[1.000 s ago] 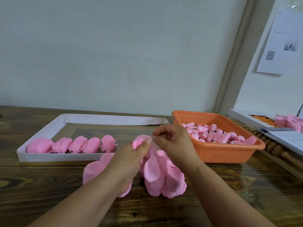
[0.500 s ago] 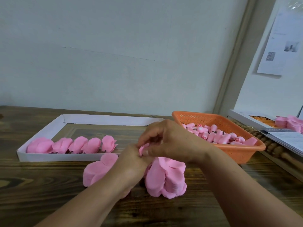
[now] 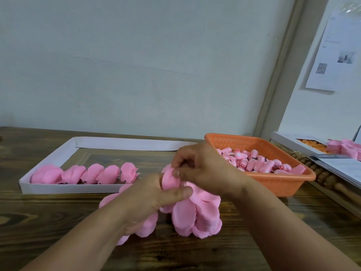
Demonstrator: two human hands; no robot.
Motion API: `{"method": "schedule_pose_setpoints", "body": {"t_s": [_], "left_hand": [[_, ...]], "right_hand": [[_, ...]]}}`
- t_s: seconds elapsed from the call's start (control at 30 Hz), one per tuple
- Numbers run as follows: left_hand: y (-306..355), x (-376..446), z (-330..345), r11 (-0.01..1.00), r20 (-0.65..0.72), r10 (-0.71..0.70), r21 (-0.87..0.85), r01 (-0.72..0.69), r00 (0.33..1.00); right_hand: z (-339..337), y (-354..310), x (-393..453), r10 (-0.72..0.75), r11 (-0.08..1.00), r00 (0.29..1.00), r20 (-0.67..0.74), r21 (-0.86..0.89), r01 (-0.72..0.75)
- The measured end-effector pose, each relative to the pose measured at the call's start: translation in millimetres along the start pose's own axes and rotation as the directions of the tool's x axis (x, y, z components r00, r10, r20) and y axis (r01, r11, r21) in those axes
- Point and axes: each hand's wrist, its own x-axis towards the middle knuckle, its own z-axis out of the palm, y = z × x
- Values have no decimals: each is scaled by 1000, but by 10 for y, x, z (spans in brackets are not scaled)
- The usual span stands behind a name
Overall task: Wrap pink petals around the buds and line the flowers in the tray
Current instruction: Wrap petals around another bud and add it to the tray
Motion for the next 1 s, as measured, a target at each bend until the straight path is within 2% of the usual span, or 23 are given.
{"method": "schedule_pose_setpoints", "body": {"t_s": [0.07,0.17,0.27,0.43,0.5,0.6,0.7,0.8,1.0], "left_hand": [[26,-48,-77,998,21,-64,25,63,998],[-53,-16,-139,993,-198,-70,76,86,978],[-70,38,-110,994,-372,-89,19,103,924],[-62,132,-130,975,-493,-206,-175,136,845],[-27,141,-129,928,-481,-299,-349,133,824],[33,173,-102,705,-314,-471,-695,138,824],[40,193,-88,590,-224,-502,-795,141,835],[38,177,-76,572,-216,-484,-812,119,848],[-2,173,-34,629,-277,-418,-776,55,865]], "right_hand": [[-136,67,-33,50,991,991,-128,134,-33],[-288,167,-67,95,967,958,-271,255,-24],[-259,218,-65,111,965,951,-288,260,-34],[-177,254,-63,123,973,944,-306,224,-54],[-162,242,-53,120,974,932,-343,220,-45],[-146,199,-20,119,978,913,-390,207,-39],[-122,167,2,104,986,915,-390,163,-43],[-117,183,-4,86,994,922,-378,93,-54],[-118,195,-13,81,995,925,-370,77,-56]]}}
